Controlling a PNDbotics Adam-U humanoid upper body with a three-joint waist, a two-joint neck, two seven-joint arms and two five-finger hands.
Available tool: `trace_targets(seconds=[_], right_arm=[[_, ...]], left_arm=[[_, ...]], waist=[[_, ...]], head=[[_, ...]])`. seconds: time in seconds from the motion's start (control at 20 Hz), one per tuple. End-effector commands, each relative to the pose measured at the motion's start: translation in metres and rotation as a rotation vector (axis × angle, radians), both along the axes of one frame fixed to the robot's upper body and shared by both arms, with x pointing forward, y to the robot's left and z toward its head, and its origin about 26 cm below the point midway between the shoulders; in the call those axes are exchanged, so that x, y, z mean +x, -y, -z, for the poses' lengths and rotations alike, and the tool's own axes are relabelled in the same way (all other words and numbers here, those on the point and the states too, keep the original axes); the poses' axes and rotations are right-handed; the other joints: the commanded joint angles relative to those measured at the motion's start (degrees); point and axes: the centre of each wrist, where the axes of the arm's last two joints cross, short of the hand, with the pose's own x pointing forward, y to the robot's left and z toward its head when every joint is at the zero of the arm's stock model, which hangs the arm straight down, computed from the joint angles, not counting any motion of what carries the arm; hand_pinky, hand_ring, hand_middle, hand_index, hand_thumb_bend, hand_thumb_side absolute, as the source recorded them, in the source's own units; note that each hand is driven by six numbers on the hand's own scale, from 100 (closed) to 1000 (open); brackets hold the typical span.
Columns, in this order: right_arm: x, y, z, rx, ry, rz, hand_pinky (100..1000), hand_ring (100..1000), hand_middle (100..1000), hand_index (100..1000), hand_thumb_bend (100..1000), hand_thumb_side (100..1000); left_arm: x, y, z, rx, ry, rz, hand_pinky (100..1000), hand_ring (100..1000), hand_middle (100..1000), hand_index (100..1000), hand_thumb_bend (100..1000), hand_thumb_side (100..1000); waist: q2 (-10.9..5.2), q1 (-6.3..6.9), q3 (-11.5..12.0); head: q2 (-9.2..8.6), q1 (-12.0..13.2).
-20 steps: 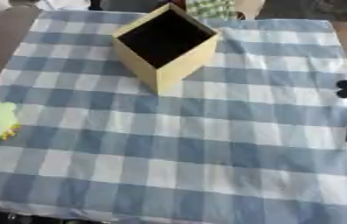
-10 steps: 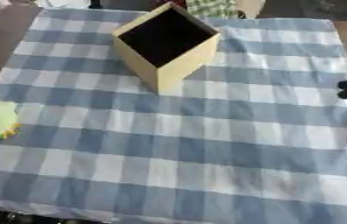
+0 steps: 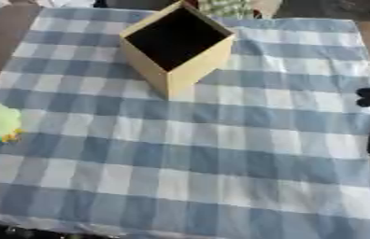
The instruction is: Pick up objects on the table and place them in the box.
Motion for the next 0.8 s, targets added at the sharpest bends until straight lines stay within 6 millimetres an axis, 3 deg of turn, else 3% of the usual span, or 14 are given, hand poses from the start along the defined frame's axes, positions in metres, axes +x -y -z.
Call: trace_targets(seconds=[0.05, 0.35, 0.5, 0.8], right_arm=[[-0.0001, -0.0001, -0.0058, -0.009, 0.011, -0.007, 745, 719, 589, 772, 100, 733], [0.0002, -0.0004, -0.0058, -0.004, 0.007, -0.007, 745, 719, 588, 772, 100, 737], [0.0003, -0.0007, -0.0055, -0.005, 0.001, -0.008, 745, 719, 588, 772, 100, 742], [0.0001, -0.0007, -0.0052, -0.005, -0.006, -0.010, 745, 718, 587, 773, 100, 746]], left_arm=[[0.0016, -0.0026, -0.0087, 0.005, 0.047, 0.003, 484, 740, 832, 850, 267, 201], [0.0041, -0.0029, -0.0044, -0.032, 0.060, 0.003, 399, 615, 727, 802, 100, 115], [0.0046, -0.0023, -0.0037, -0.048, 0.074, 0.003, 365, 580, 656, 760, 100, 100], [0.0024, -0.0013, -0.0123, -0.072, 0.125, 0.002, 335, 561, 618, 725, 100, 100]], waist=[[-0.53, 0.13, -0.04], [-0.50, 0.13, -0.15], [-0.47, 0.10, -0.16], [-0.58, 0.18, -0.07]], head=[[-0.34, 0.27], [-0.46, 0.29], [-0.47, 0.24], [-0.33, 0.24]])
